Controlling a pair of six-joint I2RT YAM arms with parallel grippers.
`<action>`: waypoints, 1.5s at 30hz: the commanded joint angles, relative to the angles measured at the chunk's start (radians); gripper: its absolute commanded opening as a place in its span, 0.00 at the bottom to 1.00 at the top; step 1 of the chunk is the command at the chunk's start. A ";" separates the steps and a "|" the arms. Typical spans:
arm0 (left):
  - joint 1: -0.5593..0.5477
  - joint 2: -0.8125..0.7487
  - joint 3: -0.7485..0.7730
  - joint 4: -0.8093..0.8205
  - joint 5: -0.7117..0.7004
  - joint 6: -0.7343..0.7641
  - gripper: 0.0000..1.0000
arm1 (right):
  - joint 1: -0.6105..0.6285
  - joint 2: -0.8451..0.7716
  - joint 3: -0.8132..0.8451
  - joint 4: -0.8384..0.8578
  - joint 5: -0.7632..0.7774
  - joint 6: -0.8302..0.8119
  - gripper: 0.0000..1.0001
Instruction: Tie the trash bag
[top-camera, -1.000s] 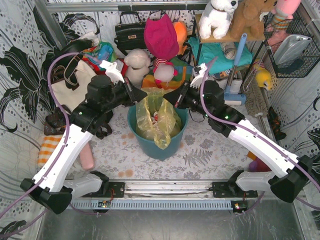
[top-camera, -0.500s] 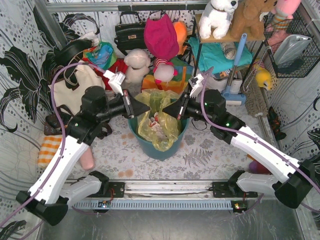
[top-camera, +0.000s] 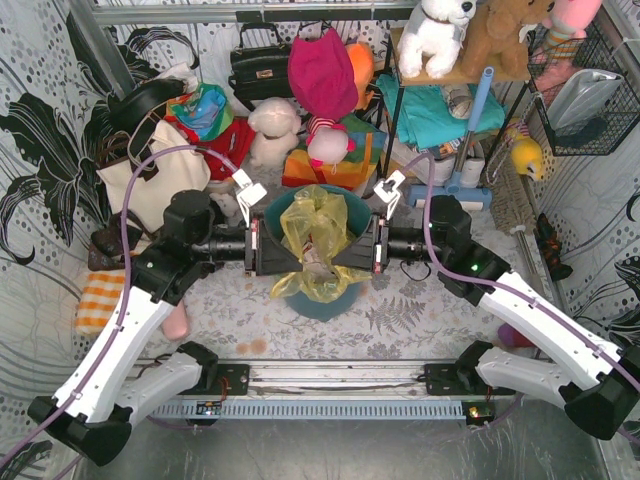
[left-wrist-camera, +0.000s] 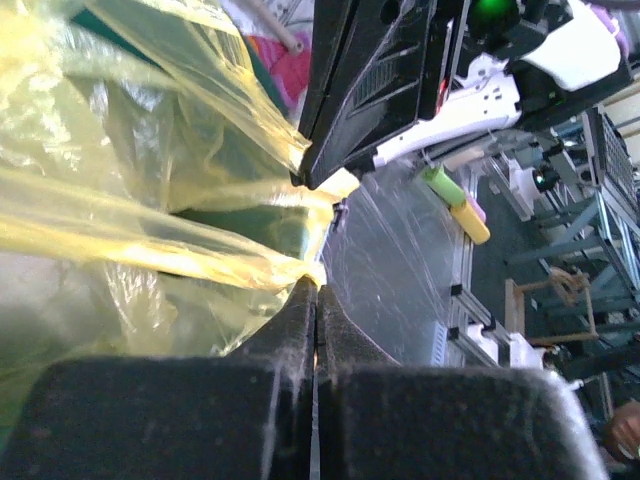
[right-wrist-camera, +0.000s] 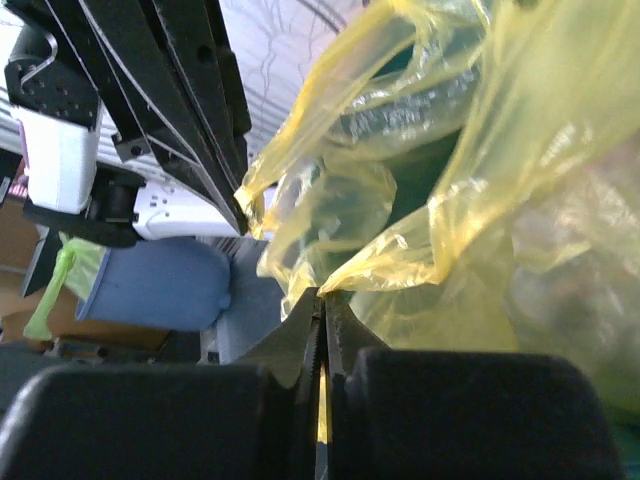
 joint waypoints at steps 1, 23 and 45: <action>0.004 -0.035 -0.038 -0.074 0.096 0.076 0.00 | 0.000 -0.024 -0.035 -0.026 -0.119 -0.032 0.00; 0.004 -0.012 0.051 0.871 0.360 -0.528 0.00 | -0.035 0.125 0.206 0.439 -0.184 0.284 0.00; 0.017 0.081 0.172 0.812 0.332 -0.480 0.00 | -0.089 0.135 0.153 0.489 -0.083 0.373 0.00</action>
